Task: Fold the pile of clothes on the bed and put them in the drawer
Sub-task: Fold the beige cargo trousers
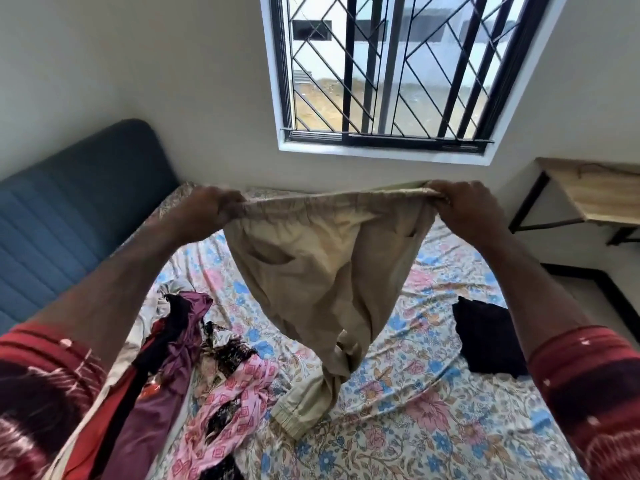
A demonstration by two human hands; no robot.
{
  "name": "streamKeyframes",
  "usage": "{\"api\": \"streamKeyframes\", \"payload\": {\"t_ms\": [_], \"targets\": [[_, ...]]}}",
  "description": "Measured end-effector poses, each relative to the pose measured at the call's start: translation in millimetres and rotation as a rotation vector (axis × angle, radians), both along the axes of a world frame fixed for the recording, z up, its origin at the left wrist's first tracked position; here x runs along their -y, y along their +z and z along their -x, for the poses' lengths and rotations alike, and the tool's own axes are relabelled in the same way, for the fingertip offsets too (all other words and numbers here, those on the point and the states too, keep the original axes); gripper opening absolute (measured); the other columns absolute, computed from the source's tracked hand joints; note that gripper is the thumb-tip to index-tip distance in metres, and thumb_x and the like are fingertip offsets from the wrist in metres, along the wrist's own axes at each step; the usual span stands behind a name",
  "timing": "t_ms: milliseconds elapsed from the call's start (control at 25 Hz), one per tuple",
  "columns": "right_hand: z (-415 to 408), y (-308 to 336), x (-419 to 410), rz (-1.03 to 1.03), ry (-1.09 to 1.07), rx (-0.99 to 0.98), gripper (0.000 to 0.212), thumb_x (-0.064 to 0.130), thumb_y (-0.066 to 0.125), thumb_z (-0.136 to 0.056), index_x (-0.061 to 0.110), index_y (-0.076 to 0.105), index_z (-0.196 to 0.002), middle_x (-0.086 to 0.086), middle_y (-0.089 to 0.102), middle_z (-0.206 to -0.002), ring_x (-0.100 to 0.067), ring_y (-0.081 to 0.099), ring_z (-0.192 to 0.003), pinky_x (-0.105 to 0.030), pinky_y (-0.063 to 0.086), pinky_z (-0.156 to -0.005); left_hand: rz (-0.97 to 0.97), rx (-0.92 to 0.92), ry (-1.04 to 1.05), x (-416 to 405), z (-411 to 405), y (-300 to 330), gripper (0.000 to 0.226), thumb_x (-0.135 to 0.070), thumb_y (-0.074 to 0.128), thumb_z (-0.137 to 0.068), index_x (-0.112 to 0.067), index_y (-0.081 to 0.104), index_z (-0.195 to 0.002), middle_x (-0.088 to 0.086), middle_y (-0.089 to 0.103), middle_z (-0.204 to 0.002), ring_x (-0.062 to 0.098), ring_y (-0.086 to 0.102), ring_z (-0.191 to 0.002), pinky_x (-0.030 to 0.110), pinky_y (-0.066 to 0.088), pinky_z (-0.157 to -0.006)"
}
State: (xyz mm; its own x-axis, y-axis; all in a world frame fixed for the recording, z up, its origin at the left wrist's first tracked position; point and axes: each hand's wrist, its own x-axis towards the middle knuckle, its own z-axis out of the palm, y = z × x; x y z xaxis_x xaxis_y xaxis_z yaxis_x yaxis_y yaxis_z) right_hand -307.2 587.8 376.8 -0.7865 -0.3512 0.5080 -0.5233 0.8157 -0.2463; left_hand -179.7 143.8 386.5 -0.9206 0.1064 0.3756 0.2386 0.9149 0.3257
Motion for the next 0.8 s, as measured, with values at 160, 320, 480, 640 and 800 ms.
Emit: {"api": "streamKeyframes", "payload": {"t_ms": [160, 320, 480, 640, 800], "targets": [[9, 74, 22, 0.126, -0.013, -0.223, 0.028, 0.027, 0.061, -0.097, 0.024, 0.073, -0.122, -0.010, 0.075, -0.117, -0.037, 0.069, -0.107, -0.045, 0.050, -0.085, 0.048, -0.307, 0.060, 12, 10, 84, 0.016, -0.010, 0.064, -0.089, 0.001, 0.073, -0.096, 0.017, 0.069, -0.083, 0.034, 0.067, -0.079, 0.032, 0.040, -0.069], [7, 136, 29, 0.167, -0.070, -0.428, 0.033, 0.036, 0.051, -0.097, 0.026, 0.069, -0.123, -0.002, 0.073, -0.124, -0.031, 0.068, -0.110, -0.044, 0.043, -0.085, 0.138, -0.511, 0.101, 22, 5, 149, 0.026, -0.020, 0.062, -0.091, 0.004, 0.072, -0.097, 0.026, 0.068, -0.087, 0.039, 0.066, -0.082, 0.040, 0.043, -0.071], [1, 151, 32, 0.213, -0.165, -0.491, 0.027, 0.031, 0.051, -0.099, 0.026, 0.068, -0.120, 0.001, 0.074, -0.116, -0.030, 0.067, -0.103, -0.038, 0.035, -0.080, 0.104, -0.632, 0.081, 16, -6, 155, 0.012, -0.012, 0.064, -0.093, -0.008, 0.070, -0.085, 0.022, 0.063, -0.076, 0.023, 0.054, -0.074, 0.038, 0.038, -0.066], [0, 97, 6, -0.112, 0.267, 0.112, 0.029, 0.041, 0.050, -0.098, 0.028, 0.066, -0.076, 0.006, 0.064, -0.069, -0.029, 0.067, -0.075, -0.031, 0.045, -0.062, 0.058, -0.012, 0.019, 26, -27, 67, 0.026, -0.033, 0.057, -0.088, -0.038, 0.056, -0.062, -0.005, 0.055, -0.054, 0.008, 0.050, -0.055, 0.028, 0.039, -0.058], [-3, 20, -16, -0.102, 0.277, 0.323, 0.047, 0.047, 0.066, -0.097, 0.020, 0.053, -0.060, 0.009, 0.045, -0.051, -0.005, 0.046, -0.050, -0.029, 0.041, -0.056, 0.002, 0.195, 0.014, 29, -49, -4, 0.037, -0.055, 0.058, -0.085, -0.026, 0.058, -0.062, 0.003, 0.059, -0.058, 0.011, 0.049, -0.055, 0.034, 0.046, -0.061]]}}
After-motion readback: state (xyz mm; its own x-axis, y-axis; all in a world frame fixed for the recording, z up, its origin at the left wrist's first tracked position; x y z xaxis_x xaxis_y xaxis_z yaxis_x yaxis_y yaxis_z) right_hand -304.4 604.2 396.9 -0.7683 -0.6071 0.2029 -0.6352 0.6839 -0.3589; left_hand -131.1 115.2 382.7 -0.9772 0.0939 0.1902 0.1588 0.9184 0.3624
